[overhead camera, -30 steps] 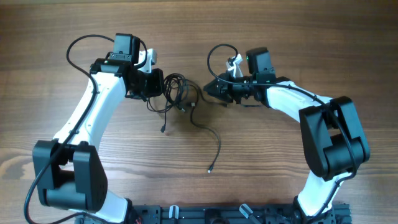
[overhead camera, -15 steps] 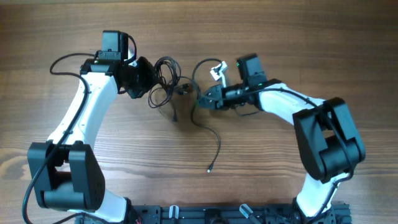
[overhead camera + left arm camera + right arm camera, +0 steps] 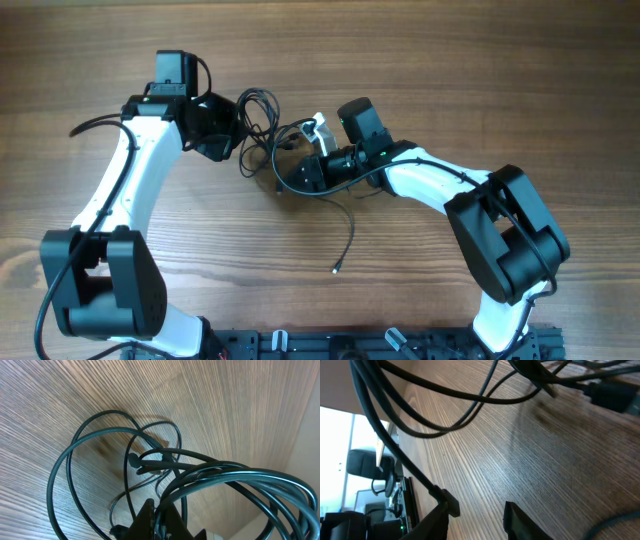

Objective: Untangle cables

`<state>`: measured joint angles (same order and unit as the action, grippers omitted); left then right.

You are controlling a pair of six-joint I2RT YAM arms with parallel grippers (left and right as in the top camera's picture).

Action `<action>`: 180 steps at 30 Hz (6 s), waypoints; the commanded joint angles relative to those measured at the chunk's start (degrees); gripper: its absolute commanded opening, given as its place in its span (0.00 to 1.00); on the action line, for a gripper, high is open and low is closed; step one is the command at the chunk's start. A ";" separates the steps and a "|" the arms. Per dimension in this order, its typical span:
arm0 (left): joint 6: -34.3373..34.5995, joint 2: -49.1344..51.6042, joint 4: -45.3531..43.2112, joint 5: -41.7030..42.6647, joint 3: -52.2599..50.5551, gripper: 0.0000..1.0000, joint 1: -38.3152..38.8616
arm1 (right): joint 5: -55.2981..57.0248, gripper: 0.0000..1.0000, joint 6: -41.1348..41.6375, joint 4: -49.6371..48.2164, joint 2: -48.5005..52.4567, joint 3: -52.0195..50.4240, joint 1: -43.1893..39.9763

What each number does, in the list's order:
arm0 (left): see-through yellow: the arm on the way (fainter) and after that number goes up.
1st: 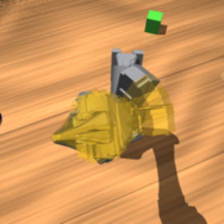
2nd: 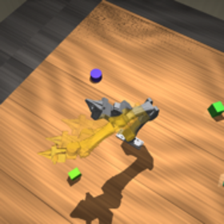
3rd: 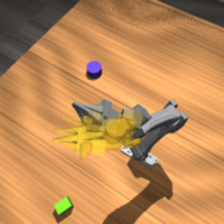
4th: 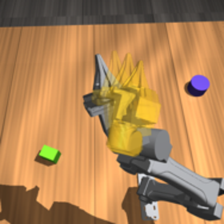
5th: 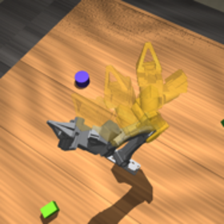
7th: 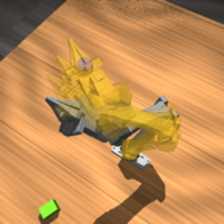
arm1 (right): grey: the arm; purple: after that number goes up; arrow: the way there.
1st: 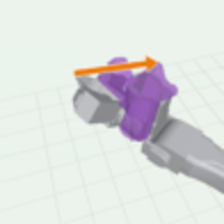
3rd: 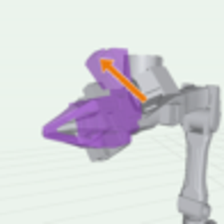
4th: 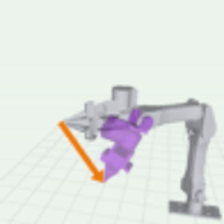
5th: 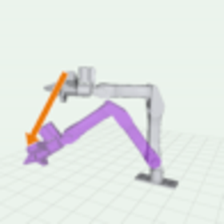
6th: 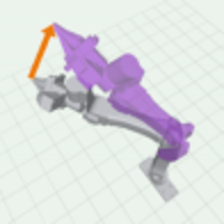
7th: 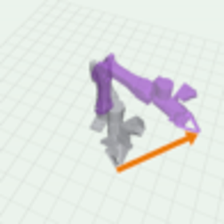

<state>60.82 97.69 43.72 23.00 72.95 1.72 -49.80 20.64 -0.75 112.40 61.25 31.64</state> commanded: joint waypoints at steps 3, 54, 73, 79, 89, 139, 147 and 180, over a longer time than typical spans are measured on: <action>1.11 -1.46 2.08 -0.74 0.02 0.04 -1.36 | -2.95 0.43 -1.16 -0.09 -0.22 0.13 0.15; 4.13 -1.46 2.82 7.34 0.02 0.04 -1.36 | -7.89 0.21 -7.15 -1.05 -0.22 0.13 0.22; -12.31 -1.46 -0.59 7.39 0.02 0.04 -1.29 | -9.38 0.04 -2.86 -1.55 -2.05 0.20 -0.15; -32.70 -1.46 -0.24 7.41 0.02 0.04 0.31 | -8.37 0.04 7.69 -4.92 -9.01 0.20 -0.15; -39.74 -1.46 -3.93 7.37 0.00 0.04 4.90 | -6.69 0.04 38.21 -7.76 -9.44 0.20 0.04; -69.48 -14.21 -15.85 32.50 0.00 0.04 4.31 | 4.59 0.52 33.40 21.20 -28.24 0.13 -22.45; -56.08 -14.10 -21.75 32.92 0.00 0.04 4.00 | 4.24 0.52 33.59 19.52 -28.17 0.13 -18.32; -51.36 -14.05 -18.36 34.93 0.00 0.04 0.26 | 40.17 0.43 36.54 21.66 -16.61 0.13 -6.23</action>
<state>9.15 84.36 25.50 54.72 72.38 2.17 -15.51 58.19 21.63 95.37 61.23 25.67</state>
